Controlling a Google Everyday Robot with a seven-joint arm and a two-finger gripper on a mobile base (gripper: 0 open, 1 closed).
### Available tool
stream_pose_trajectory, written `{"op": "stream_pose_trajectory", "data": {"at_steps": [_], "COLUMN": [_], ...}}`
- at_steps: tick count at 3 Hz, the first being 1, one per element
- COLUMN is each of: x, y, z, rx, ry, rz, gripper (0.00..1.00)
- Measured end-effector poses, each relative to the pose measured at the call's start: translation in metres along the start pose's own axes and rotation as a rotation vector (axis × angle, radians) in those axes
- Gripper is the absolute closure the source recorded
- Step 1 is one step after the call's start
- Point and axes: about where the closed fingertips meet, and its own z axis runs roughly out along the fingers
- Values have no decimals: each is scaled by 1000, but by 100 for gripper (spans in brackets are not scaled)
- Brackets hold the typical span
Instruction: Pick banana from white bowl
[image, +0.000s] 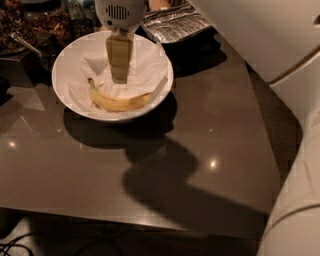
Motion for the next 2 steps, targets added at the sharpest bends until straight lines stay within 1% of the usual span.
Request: {"op": "stream_pose_trajectory", "data": {"at_steps": [2], "x": [-11], "y": [-10], "z": [32], "rx": [-9], "ry": [58], "rz": [-58], "gripper": [32]}}
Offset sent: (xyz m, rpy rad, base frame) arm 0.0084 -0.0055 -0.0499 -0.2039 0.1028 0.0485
